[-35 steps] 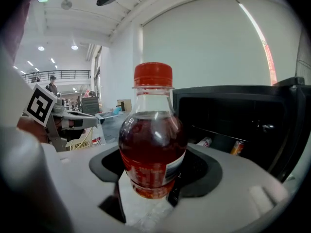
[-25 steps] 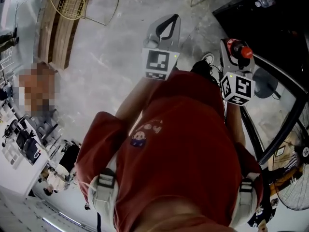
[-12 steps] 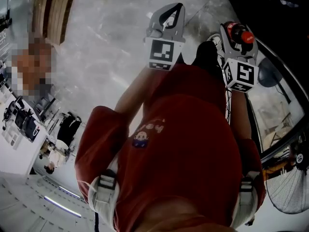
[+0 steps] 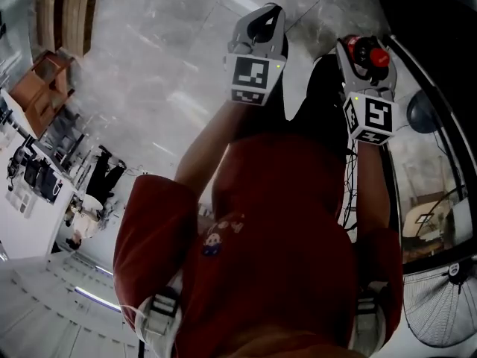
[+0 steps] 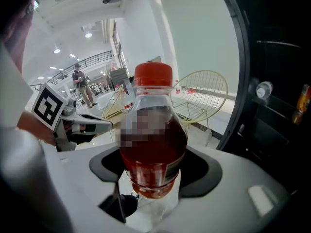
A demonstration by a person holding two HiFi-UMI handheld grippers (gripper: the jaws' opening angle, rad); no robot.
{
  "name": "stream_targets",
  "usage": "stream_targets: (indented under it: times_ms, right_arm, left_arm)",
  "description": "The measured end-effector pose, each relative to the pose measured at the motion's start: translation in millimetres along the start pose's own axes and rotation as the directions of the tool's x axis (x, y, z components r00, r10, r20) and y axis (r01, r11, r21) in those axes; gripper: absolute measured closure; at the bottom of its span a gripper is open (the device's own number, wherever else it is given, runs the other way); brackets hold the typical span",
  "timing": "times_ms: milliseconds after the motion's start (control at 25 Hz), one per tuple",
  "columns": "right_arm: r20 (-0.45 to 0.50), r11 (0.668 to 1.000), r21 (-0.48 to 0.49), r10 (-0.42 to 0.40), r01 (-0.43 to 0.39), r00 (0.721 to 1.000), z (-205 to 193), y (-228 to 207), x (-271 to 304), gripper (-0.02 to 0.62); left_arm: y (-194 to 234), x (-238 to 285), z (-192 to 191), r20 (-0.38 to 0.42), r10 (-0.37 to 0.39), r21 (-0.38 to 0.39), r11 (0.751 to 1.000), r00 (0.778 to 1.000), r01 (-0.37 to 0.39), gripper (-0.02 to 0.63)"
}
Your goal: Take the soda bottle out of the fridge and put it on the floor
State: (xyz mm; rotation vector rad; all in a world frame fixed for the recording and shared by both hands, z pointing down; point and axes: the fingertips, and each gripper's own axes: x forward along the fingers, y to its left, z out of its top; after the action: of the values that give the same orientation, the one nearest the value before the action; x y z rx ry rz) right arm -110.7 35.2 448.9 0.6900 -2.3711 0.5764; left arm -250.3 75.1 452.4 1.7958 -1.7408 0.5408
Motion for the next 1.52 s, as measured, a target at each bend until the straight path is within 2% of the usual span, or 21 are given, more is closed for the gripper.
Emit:
stream_targets:
  times_ms: [160,360,560,680,840,1040,1360,1520]
  right_arm:
    - [-0.024,1.000,-0.016,0.023,-0.024,0.999,-34.0,-5.0,54.0,0.285]
    - [-0.016,0.999,-0.039,0.036,-0.037,0.999,-80.6,-12.4,122.8,0.285]
    - [-0.046,0.990,-0.139,0.030,-0.036,0.999,-122.6,-20.8,187.2,0.285]
    - [-0.049,0.989,-0.148,0.010,-0.017,0.999,-145.7,-23.2,223.2,0.285]
    - [-0.060,0.994,-0.110,-0.013,0.006,0.998,-180.4,-32.6,266.0,0.285]
    - [-0.067,0.994,-0.102,-0.049,0.042,0.997,-221.6,-44.4,318.9,0.285]
    - [0.006,0.994,-0.064,-0.093,0.094,0.996,-277.3,-71.9,424.5,0.285]
    - [0.052,0.990,-0.066,-0.123,0.127,0.991,-300.3,-94.7,472.8,0.285]
  left_arm:
    - [18.4,39.8,-53.9,-0.065,0.007,-0.041,0.999,0.998,-0.009,0.606]
    - [38.3,86.5,-123.9,-0.148,-0.008,-0.041,0.999,0.989,0.002,0.606]
    - [75.6,130.4,-186.3,-0.204,0.003,-0.070,0.997,0.979,-0.018,0.606]
    - [96.8,155.4,-227.8,-0.235,0.003,-0.079,0.997,0.972,-0.022,0.606]
    - [105.5,192.3,-275.7,-0.284,-0.031,-0.071,0.997,0.958,0.011,0.606]
    - [113.7,242.6,-327.3,-0.354,-0.107,-0.131,0.989,0.929,0.064,0.606]
    - [150.6,334.5,-399.0,-0.387,-0.130,-0.096,0.990,0.913,0.100,0.606]
    - [161.1,383.9,-429.8,-0.391,-0.123,-0.029,0.992,0.912,0.121,0.606]
